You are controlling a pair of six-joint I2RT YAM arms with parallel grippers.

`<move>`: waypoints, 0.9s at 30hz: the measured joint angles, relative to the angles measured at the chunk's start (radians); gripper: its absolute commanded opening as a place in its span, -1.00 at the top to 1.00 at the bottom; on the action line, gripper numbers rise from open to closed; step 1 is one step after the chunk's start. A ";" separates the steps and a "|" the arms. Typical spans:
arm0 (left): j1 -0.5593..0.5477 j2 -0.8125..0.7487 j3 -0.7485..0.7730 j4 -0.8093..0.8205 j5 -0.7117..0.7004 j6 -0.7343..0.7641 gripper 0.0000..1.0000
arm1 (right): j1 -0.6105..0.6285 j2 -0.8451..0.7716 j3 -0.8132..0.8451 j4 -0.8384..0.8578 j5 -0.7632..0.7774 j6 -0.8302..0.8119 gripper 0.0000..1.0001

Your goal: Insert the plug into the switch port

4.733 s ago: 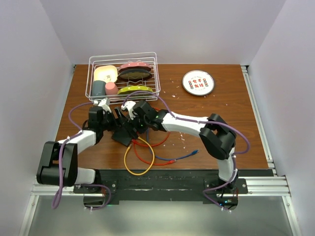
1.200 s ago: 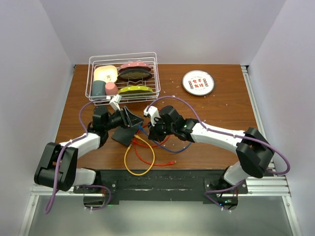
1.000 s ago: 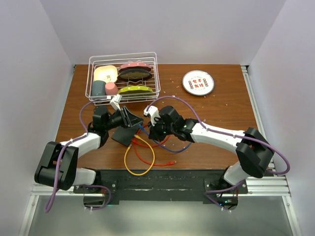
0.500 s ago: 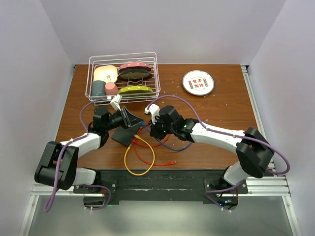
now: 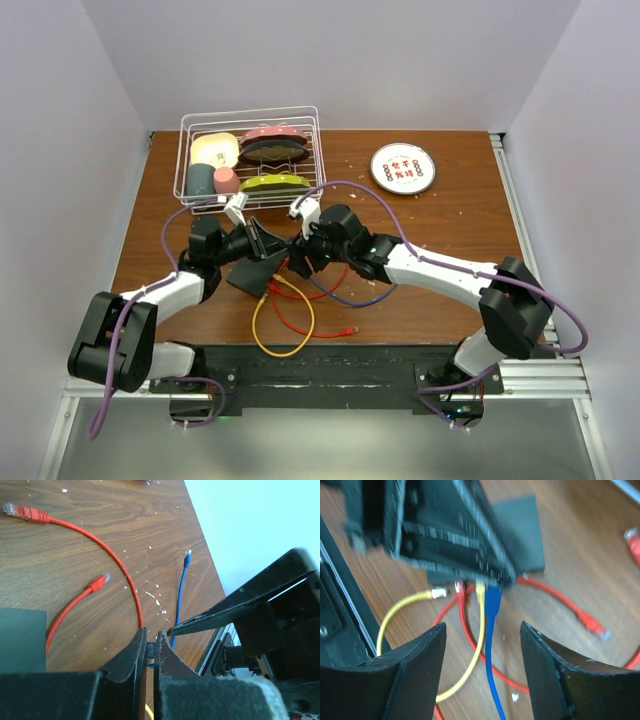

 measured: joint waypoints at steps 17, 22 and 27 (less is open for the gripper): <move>0.000 -0.002 0.000 -0.003 -0.004 0.000 1.00 | 0.000 0.082 0.031 0.060 0.048 0.046 0.47; 0.000 -0.002 0.000 -0.003 -0.007 0.000 1.00 | 0.002 0.082 0.031 0.065 0.053 0.053 0.88; 0.000 -0.002 0.000 -0.003 -0.011 0.000 1.00 | 0.001 0.082 0.031 0.066 0.054 0.058 1.00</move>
